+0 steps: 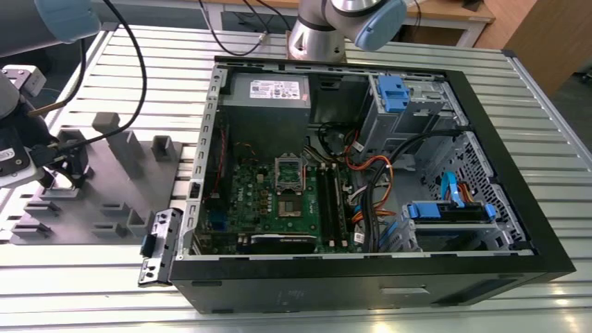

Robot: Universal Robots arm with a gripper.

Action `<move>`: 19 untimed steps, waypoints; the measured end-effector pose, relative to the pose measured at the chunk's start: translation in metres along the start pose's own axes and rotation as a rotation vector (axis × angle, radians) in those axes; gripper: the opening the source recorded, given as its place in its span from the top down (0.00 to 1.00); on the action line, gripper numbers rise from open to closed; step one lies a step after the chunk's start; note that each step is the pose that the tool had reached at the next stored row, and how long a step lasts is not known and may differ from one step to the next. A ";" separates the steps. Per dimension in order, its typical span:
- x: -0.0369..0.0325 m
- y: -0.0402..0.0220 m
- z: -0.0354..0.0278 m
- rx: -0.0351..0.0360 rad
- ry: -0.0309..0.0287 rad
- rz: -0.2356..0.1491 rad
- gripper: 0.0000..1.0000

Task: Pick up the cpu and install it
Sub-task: 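Pick up the cpu and move it towards the insertion slot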

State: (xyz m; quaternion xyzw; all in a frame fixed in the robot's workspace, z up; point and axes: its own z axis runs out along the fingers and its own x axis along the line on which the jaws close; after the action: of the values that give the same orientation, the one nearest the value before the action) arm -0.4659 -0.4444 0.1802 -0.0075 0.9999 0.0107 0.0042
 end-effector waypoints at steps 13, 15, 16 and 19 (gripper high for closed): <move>0.0000 0.0001 -0.0037 -0.0001 -0.0002 0.000 0.45; -0.0002 0.0001 -0.0038 0.0000 0.0000 0.000 0.45; -0.0004 0.0002 -0.0038 0.0000 0.0000 0.000 0.45; -0.0012 0.0001 -0.0038 -0.0001 -0.0001 0.000 0.45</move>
State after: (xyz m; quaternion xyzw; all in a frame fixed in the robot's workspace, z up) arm -0.4648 -0.4443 0.1840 -0.0075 0.9999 0.0107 0.0043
